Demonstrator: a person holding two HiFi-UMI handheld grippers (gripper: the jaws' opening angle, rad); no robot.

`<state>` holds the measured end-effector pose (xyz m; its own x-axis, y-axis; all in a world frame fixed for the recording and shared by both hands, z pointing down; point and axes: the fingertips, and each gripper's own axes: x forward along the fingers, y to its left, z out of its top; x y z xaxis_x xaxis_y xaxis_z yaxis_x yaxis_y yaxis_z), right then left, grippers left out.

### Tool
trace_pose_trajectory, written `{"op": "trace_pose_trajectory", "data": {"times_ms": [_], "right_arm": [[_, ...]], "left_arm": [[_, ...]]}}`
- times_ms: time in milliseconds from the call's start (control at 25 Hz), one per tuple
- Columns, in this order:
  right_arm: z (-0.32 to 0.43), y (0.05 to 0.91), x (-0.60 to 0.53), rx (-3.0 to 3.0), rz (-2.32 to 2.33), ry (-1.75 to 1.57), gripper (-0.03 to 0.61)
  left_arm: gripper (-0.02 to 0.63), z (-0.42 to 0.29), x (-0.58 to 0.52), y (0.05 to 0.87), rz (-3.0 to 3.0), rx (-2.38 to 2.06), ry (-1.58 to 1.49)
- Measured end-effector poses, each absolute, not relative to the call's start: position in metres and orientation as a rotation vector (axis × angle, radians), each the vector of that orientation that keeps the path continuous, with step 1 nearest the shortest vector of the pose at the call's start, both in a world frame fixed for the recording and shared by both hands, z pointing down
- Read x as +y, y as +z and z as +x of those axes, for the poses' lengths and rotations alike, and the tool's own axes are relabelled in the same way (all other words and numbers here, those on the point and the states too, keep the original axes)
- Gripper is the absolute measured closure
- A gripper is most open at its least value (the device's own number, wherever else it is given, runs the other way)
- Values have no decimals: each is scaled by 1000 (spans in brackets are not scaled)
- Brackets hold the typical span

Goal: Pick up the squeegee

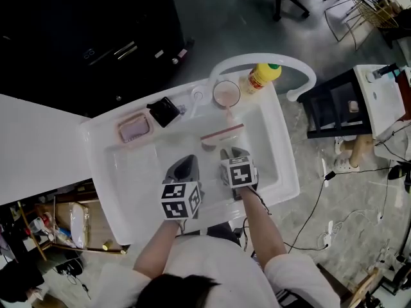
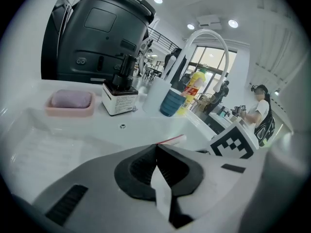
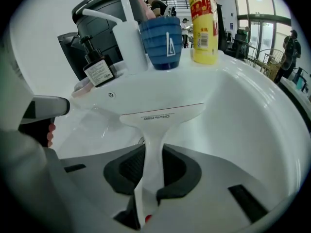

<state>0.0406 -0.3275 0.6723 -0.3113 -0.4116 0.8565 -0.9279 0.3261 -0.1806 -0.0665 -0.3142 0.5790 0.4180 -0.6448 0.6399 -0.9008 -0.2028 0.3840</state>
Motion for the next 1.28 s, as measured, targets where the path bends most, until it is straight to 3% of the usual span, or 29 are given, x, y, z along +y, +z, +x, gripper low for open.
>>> {"op": "trace_pose_trajectory", "data": {"times_ms": [1280], "right_arm": [[63, 521, -299, -2170, 1323, 636, 502]], "left_arm": [[589, -45, -282, 473, 2068, -1526, 252]]}}
